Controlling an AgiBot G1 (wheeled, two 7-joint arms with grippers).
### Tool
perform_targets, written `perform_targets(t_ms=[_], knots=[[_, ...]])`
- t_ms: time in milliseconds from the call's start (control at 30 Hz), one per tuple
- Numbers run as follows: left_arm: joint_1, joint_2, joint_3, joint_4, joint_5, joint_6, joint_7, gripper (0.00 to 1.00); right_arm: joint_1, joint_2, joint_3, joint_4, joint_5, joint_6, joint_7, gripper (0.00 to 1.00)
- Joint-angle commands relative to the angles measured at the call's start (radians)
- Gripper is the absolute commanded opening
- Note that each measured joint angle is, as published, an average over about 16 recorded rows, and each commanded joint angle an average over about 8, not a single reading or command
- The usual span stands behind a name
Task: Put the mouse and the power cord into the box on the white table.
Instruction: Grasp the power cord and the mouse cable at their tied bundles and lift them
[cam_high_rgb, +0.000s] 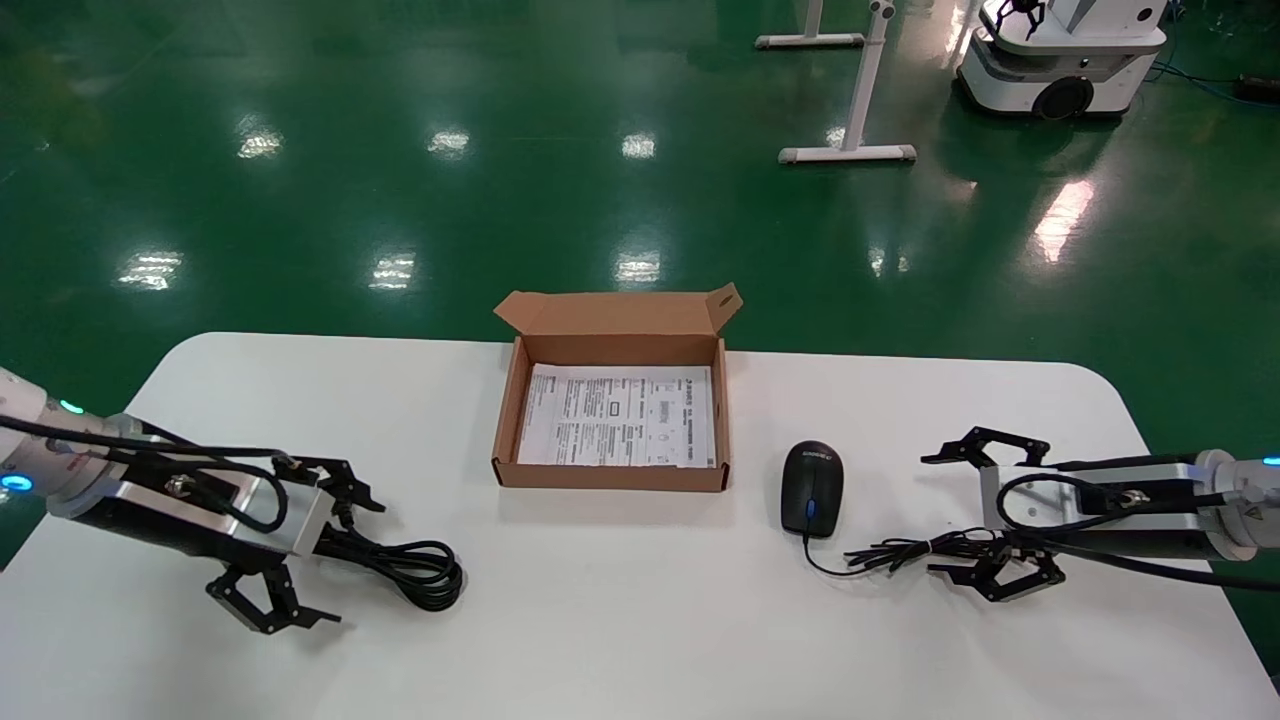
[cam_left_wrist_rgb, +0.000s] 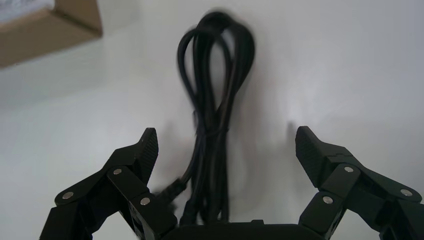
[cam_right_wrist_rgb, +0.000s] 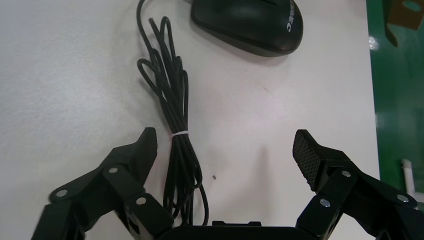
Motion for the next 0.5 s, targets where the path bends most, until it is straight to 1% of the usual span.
perform_targets(t_ms=[33,167,200,233,300,500], knots=[[-0.011,0.013,0.003,0.042,0.007,-0.014,0.024,0.82,0.005,-0.012,-0.003,-0.027,-0.004,0.008,-0.008,0.62],[-0.019,0.029,0.008,0.087,0.015,-0.027,0.051,0.33,0.013,-0.023,-0.005,-0.062,-0.008,0.002,-0.002,0.12],[-0.02,0.031,0.009,0.092,0.017,-0.028,0.054,0.21,0.014,-0.024,-0.005,-0.066,-0.009,0.001,-0.001,0.02],[-0.02,0.033,0.01,0.096,0.018,-0.029,0.056,0.11,0.016,-0.025,-0.005,-0.069,-0.009,0.0,0.0,0.0],[-0.022,0.035,0.011,0.101,0.019,-0.031,0.058,0.01,0.017,-0.026,-0.005,-0.073,-0.009,-0.001,0.001,0.0],[-0.02,0.03,0.009,0.089,0.017,-0.03,0.052,0.0,0.015,-0.024,-0.004,-0.064,-0.006,-0.002,0.0,0.0]])
